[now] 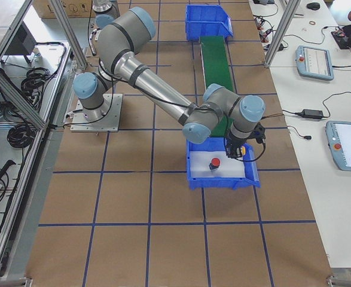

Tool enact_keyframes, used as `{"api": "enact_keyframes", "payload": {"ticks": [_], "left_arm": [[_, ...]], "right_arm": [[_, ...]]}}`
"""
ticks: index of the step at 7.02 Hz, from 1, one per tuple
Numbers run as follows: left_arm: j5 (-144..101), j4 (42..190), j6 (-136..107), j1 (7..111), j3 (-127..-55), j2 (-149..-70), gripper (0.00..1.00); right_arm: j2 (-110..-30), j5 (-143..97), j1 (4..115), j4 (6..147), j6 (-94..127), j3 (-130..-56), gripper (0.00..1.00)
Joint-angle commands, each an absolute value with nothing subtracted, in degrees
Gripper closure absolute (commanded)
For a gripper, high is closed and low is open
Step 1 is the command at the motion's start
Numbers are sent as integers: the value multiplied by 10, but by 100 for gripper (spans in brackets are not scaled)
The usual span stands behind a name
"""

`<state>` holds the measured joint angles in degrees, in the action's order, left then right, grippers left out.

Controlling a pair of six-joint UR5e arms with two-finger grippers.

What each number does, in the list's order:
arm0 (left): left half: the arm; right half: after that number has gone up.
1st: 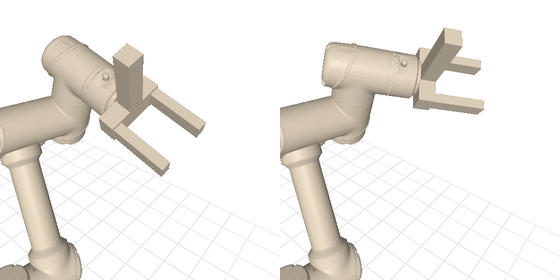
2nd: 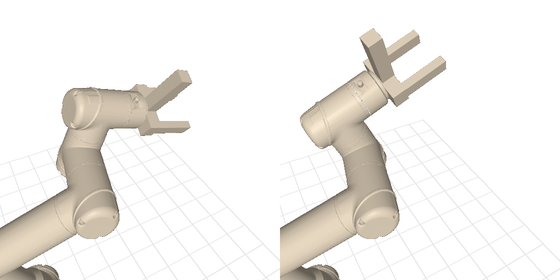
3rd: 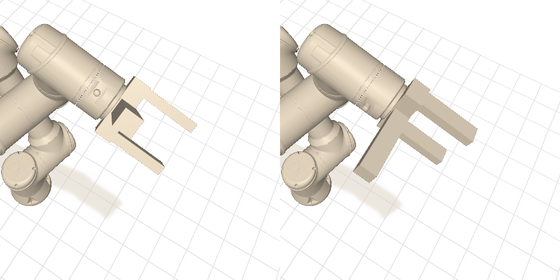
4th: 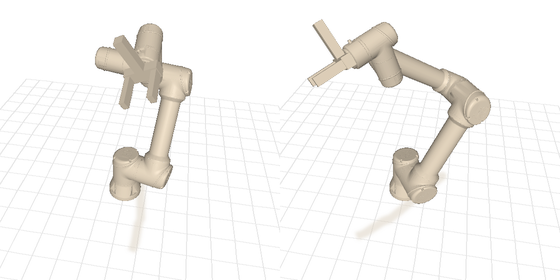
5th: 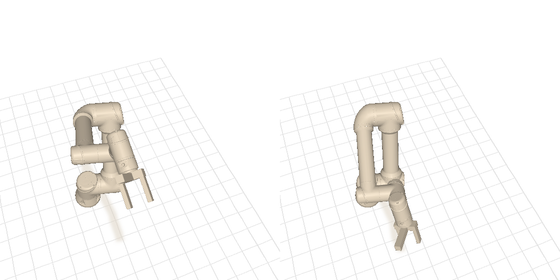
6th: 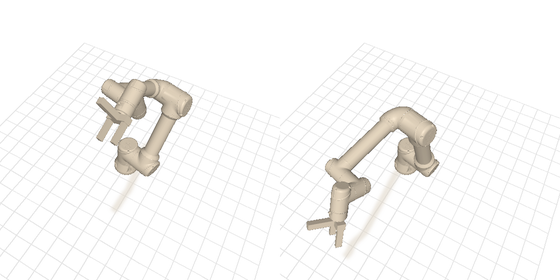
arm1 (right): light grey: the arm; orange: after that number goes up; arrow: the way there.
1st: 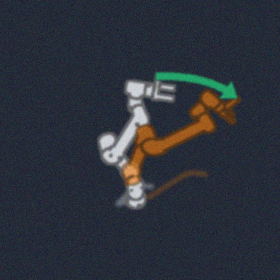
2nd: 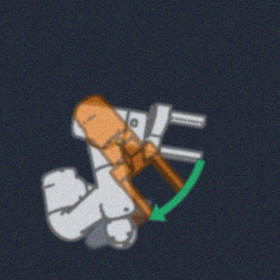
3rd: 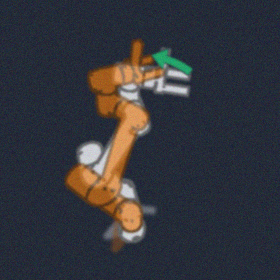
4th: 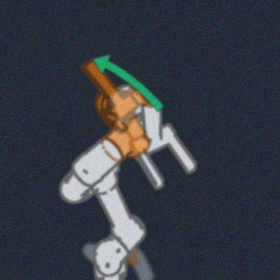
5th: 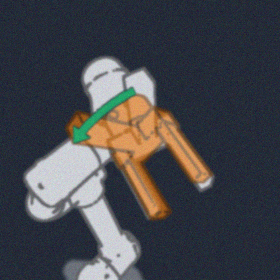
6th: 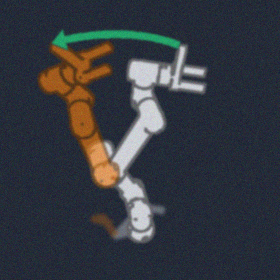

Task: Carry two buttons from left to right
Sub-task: 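Lower the yellow button into the far bin and open the right gripper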

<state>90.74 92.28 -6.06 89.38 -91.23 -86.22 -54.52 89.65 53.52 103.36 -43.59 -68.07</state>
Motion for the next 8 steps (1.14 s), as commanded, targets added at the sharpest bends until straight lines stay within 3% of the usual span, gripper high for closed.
{"api": "enact_keyframes", "payload": {"ticks": [1,8], "left_arm": [[905,922,-64,894,-912,-862,0],[908,922,-64,895,-912,-862,0]], "right_arm": [[-531,896,535,1036,-445,-669,85],[-510,897,533,1040,-457,-678,84]]}}
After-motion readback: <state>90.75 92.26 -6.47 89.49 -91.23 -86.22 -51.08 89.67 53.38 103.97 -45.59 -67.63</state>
